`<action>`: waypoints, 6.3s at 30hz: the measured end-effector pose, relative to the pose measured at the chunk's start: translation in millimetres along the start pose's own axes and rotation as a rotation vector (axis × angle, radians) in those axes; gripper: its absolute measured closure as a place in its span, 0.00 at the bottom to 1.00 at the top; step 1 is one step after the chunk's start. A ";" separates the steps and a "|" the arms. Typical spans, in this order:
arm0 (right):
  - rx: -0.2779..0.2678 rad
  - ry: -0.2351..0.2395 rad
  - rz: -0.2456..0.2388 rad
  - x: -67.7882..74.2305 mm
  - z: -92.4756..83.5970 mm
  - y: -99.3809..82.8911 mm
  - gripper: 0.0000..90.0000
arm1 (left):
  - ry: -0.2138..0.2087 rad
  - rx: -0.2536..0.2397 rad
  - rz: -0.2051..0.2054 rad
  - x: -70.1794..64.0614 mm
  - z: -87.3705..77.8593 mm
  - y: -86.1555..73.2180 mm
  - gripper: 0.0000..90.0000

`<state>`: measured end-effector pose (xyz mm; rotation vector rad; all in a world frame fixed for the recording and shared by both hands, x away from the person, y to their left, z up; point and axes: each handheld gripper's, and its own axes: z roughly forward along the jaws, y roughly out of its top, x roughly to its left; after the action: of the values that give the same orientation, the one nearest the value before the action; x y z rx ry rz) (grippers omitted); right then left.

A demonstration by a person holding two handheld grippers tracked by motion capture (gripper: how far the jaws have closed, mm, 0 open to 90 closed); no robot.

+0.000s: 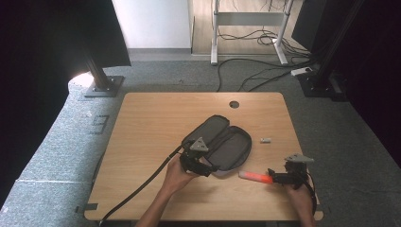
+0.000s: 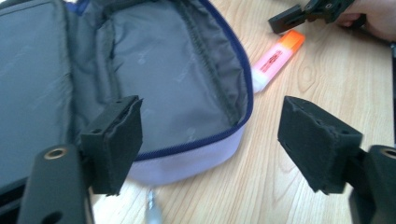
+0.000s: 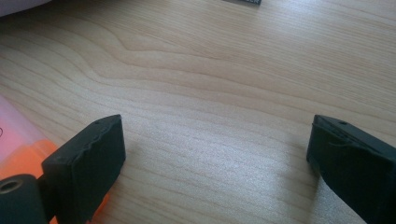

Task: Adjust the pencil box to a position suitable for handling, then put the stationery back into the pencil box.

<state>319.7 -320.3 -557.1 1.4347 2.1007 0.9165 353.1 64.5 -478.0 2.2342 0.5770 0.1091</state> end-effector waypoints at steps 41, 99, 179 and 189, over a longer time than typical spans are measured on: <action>0.000 -0.001 0.000 0.0 0.0 0.0 0.04 | 0.244 -0.050 -0.138 32.2 -76.4 -82.8 0.00; 0.015 0.032 0.005 -3.6 0.0 2.9 0.02 | 0.375 0.087 -0.242 65.5 -63.5 -144.5 0.00; 0.012 0.126 -0.126 -36.2 72.8 91.0 0.51 | 0.377 0.085 -0.245 65.5 -63.3 -144.3 0.00; 0.011 0.123 -0.106 -36.0 79.1 90.8 0.76 | 0.377 0.085 -0.244 65.5 -63.3 -144.3 0.00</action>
<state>444.4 -309.6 -545.9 1.2881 2.2512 0.9753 341.7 219.5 -548.7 2.2176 1.0705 0.3910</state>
